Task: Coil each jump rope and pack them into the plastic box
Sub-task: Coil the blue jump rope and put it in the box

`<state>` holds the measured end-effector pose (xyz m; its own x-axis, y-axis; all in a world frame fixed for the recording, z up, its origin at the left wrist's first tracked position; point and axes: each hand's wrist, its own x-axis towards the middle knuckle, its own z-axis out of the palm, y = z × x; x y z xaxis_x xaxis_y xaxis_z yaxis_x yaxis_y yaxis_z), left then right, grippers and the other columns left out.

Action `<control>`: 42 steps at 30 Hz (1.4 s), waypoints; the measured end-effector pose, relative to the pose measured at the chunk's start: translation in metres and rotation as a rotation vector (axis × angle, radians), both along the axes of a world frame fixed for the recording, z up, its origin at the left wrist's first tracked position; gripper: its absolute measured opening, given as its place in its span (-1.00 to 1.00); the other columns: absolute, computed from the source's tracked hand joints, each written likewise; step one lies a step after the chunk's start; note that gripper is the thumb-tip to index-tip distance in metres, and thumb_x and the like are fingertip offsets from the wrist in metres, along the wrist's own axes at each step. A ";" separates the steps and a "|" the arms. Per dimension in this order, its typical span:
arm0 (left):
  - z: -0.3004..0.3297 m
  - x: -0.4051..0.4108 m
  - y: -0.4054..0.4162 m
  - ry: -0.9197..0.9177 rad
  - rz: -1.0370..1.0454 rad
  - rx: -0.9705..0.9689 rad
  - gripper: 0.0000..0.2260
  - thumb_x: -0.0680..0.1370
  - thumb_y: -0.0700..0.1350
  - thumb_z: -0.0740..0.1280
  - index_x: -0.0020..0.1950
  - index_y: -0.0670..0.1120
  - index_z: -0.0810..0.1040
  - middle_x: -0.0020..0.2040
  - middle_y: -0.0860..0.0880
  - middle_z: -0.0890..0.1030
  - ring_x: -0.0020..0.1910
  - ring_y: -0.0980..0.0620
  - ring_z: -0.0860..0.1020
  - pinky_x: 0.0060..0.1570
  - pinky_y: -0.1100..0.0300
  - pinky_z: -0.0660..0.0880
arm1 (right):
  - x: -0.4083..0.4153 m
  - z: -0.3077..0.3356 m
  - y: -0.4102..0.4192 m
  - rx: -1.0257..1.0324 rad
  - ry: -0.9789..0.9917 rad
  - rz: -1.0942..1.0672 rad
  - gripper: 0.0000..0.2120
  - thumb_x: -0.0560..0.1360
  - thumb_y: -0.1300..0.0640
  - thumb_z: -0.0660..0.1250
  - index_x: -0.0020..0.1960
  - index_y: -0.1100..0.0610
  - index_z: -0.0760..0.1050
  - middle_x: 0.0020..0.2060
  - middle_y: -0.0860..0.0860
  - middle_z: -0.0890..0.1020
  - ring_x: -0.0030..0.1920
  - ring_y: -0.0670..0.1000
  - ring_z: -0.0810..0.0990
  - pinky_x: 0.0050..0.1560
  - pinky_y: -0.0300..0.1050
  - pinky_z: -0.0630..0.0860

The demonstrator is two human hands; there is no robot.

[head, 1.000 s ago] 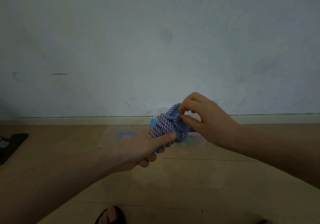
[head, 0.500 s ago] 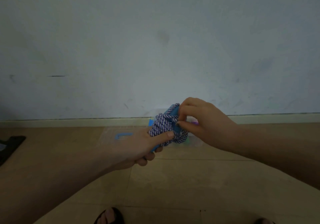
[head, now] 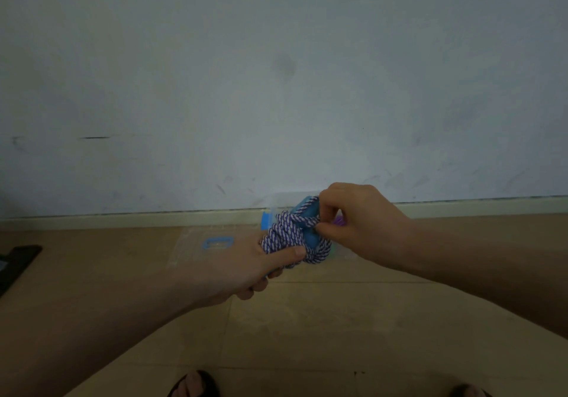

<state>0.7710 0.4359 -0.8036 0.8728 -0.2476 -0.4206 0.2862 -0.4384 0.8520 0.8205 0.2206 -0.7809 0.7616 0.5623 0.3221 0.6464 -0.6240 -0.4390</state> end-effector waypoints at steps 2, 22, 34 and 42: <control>-0.001 -0.001 0.001 -0.005 -0.017 0.013 -0.66 0.46 0.24 0.41 -0.06 -0.01 0.48 -0.33 0.02 0.39 -0.49 0.10 0.24 -0.49 0.24 0.15 | -0.004 0.000 0.000 -0.003 0.026 0.001 -0.83 0.42 0.15 0.43 -0.13 0.03 0.44 -0.22 -0.09 0.57 -0.21 -0.11 0.50 -0.20 -0.21 0.42; 0.005 -0.002 -0.005 0.046 -0.076 -0.017 -0.58 0.49 0.25 0.37 0.08 -0.07 0.44 -0.23 -0.05 0.35 -0.45 0.09 0.19 -0.44 0.19 0.09 | -0.011 -0.003 0.004 -0.155 -0.119 0.071 -0.90 0.51 0.20 0.27 -0.12 0.10 0.34 -0.21 -0.02 0.42 -0.27 -0.02 0.32 -0.31 -0.29 0.21; 0.008 0.008 -0.011 0.132 -0.023 -0.109 -0.62 0.49 0.26 0.35 0.14 0.02 0.46 -0.27 -0.01 0.38 -0.45 0.09 0.14 -0.50 0.24 0.07 | -0.006 0.014 0.010 -0.320 -0.317 0.036 -0.67 0.42 0.26 0.30 -0.20 0.04 0.13 -0.33 -0.08 0.26 -0.38 -0.02 0.23 -0.38 -0.21 0.08; 0.011 0.016 -0.014 0.091 -0.006 -0.092 -0.69 0.50 0.25 0.35 0.00 0.04 0.45 -0.30 0.00 0.39 -0.46 0.09 0.16 -0.50 0.24 0.07 | -0.008 0.025 0.024 -0.435 -0.396 -0.129 -0.62 0.30 0.32 0.39 -0.20 0.10 0.16 -0.39 -0.02 0.29 -0.43 0.00 0.24 -0.41 -0.13 0.16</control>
